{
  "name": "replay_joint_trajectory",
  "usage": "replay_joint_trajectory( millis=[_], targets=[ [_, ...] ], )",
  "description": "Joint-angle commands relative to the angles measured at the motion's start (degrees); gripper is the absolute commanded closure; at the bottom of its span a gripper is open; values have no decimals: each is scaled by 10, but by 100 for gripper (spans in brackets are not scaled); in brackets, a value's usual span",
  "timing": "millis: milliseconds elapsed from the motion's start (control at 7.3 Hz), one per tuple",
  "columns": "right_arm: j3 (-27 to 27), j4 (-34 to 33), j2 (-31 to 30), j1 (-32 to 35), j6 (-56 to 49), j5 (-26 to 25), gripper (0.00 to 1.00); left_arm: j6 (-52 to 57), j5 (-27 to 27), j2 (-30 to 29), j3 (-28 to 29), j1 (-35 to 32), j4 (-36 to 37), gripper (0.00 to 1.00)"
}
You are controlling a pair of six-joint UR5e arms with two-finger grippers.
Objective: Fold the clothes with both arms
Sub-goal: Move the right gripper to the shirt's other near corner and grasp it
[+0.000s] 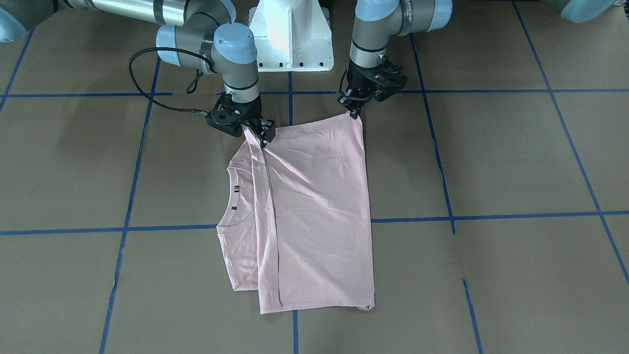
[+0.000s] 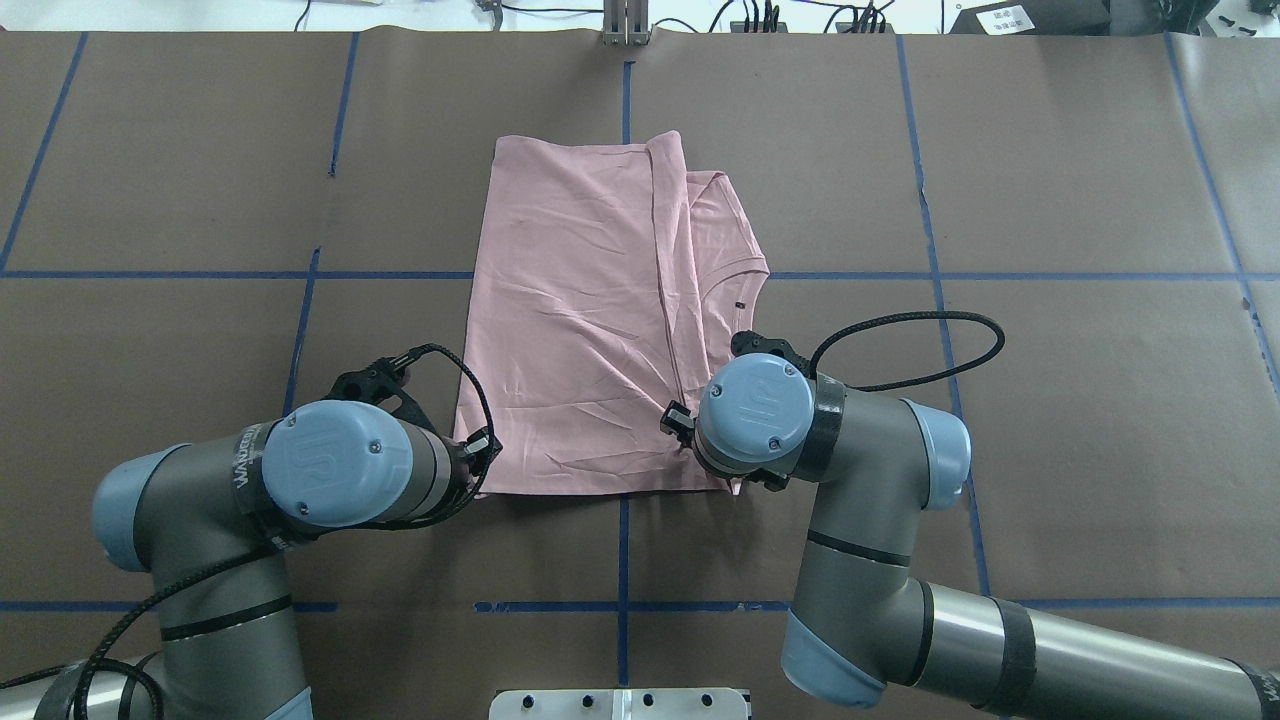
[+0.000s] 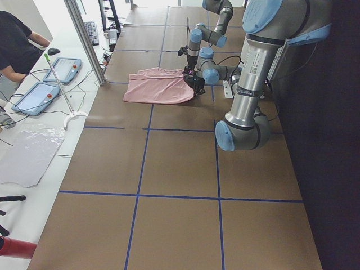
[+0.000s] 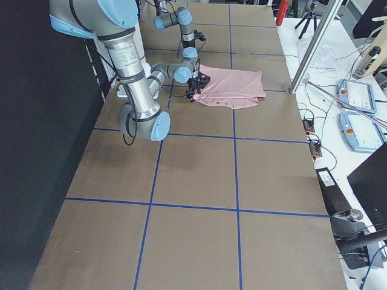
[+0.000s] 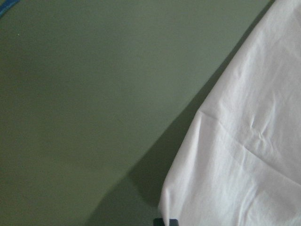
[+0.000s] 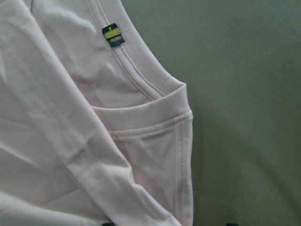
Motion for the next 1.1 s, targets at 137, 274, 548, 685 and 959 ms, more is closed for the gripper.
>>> replay_joint_trajectory(
  millis=[137, 274, 548, 685, 959],
  targets=[
    [1, -1, 0, 0, -2, 4, 100, 0, 0, 0, 0, 1, 0, 100],
    [1, -1, 0, 0, -4, 4, 100, 0, 0, 0, 2, 1, 0, 100],
    [8, 1, 0, 1, -5, 6, 100, 0, 0, -1, 2, 2, 0, 100],
    [20, 1, 0, 2, -4, 5, 100, 1, -1, -1, -1, 2, 0, 100],
    [72, 2, -15, 4, 2, 5, 100, 15, -1, 0, -23, 7, 4, 100]
  ],
)
